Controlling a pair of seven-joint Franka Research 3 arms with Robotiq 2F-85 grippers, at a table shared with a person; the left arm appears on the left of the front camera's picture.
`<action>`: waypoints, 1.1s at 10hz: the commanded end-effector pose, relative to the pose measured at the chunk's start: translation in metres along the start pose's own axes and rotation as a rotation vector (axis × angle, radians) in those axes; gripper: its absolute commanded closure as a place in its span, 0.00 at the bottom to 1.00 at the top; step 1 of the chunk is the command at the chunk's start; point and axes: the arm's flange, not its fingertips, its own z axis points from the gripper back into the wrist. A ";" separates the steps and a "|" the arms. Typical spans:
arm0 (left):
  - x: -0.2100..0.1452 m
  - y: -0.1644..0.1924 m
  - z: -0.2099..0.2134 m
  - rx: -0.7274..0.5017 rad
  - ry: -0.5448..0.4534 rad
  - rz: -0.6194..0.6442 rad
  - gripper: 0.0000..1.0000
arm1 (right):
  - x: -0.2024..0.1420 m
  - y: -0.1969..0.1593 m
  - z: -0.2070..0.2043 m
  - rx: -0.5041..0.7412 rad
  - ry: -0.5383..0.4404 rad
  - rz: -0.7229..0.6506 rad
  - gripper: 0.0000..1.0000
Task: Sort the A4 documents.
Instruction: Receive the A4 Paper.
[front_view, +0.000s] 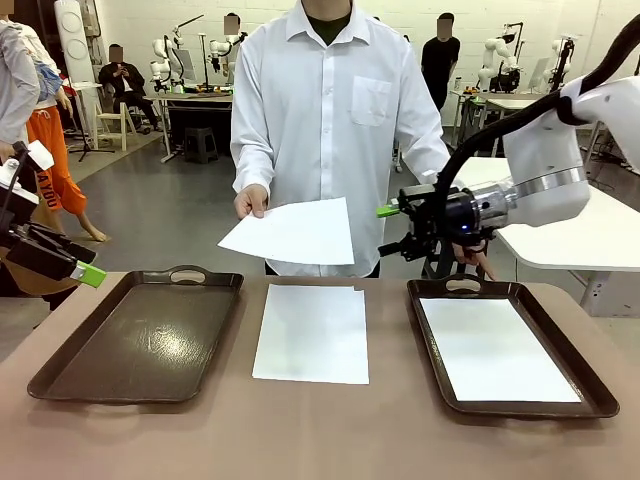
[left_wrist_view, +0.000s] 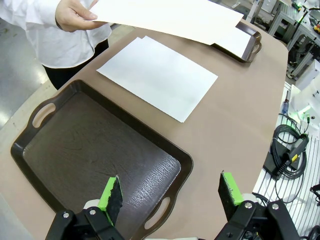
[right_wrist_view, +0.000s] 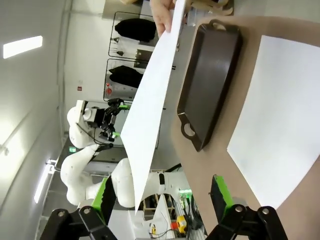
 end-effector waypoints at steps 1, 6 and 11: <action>-0.001 0.002 0.000 -0.013 -0.015 -0.013 0.00 | 0.011 -0.003 -0.023 0.000 -0.029 -0.038 0.00; -0.001 0.002 0.000 -0.013 -0.015 -0.013 0.00 | 0.016 -0.005 -0.060 0.077 -0.114 -0.036 0.00; -0.001 0.002 0.000 -0.013 -0.015 -0.013 0.00 | 0.022 -0.003 -0.080 0.152 -0.113 -0.071 0.00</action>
